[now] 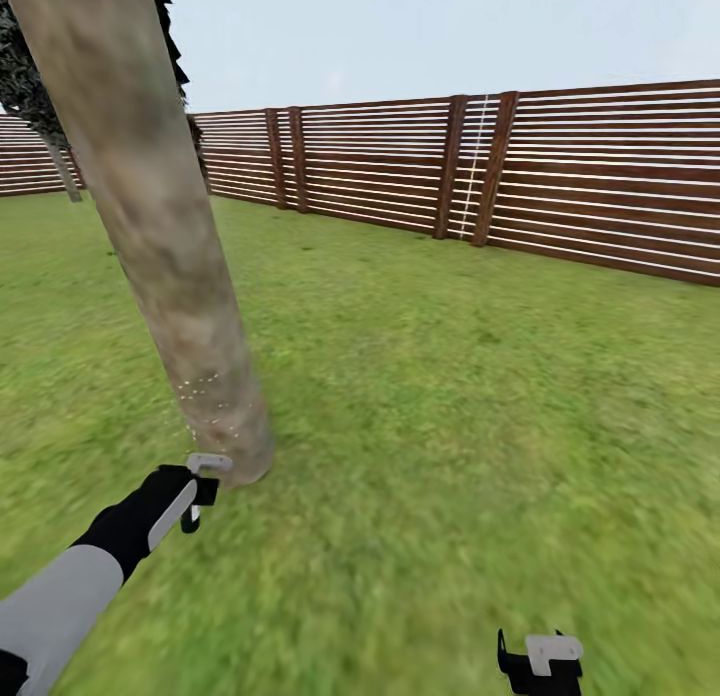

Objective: In the garden, pick up the pesticide atomizer on the floor and spray pesticide onto both trees until each tree trunk is fully covered.

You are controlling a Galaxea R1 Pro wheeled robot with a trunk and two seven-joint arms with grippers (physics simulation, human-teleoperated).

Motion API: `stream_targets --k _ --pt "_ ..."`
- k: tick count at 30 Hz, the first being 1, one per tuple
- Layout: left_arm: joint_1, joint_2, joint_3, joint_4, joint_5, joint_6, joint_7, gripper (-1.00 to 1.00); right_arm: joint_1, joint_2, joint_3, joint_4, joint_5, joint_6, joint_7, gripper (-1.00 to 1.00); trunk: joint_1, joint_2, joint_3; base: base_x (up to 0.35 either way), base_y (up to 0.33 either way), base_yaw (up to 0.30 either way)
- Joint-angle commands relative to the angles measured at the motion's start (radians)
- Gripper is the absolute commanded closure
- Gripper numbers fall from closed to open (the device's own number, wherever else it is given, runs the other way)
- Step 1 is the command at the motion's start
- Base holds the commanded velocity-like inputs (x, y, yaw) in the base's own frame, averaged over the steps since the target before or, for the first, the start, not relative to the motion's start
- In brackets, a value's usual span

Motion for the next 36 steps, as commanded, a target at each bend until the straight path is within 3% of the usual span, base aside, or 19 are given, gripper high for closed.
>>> stream_targets --k 1,4,8,11,17,28,34,36 --pt "0.0 -0.001 0.0 0.001 0.003 -0.004 0.009 1.0 0.0 0.0 0.0 0.0 0.0 0.0 0.0 -1.0 0.0 0.0 0.0 0.2 -0.218 0.065" --pt "0.0 -0.003 0.002 0.002 0.011 -0.021 0.023 1.0 0.0 0.0 0.001 0.0 0.0 0.0 0.0 -1.0 0.0 0.0 0.0 0.078 -0.083 0.212" --pt "0.0 0.005 0.006 0.017 0.015 -0.096 0.019 1.0 0.0 0.001 0.001 0.0 0.0 0.0 0.0 -1.0 0.0 0.0 0.0 0.005 -0.005 0.274" --pt "0.0 0.007 0.042 0.026 0.016 -0.116 0.012 1.0 0.0 0.001 0.001 0.0 0.0 0.0 0.0 -1.0 0.0 0.0 0.0 0.0 0.0 0.278" --pt "0.0 -0.001 0.051 0.027 0.015 -0.12 0.009 1.0 0.0 0.0 0.001 0.0 0.0 0.0 0.0 -1.0 0.0 0.0 0.0 0.0 -0.015 0.141" --pt "0.002 -0.005 0.05 0.027 0.007 -0.12 0.009 1.0 0.0 0.001 0.001 0.001 0.0 0.0 0.0 -1.0 0.0 0.0 0.0 0.034 -0.253 0.002" --pt "0.001 -0.003 0.046 0.026 0.005 -0.093 0.008 1.0 0.0 0.001 0.001 0.002 0.0 0.0 0.0 -1.0 0.0 0.0 0.0 0.218 -0.209 0.026" --pt "0.001 -0.005 0.044 0.024 0.006 -0.055 0.008 1.0 0.0 0.002 0.001 0.002 0.0 0.0 0.0 -1.0 0.0 0.0 0.0 0.219 -0.205 0.225"
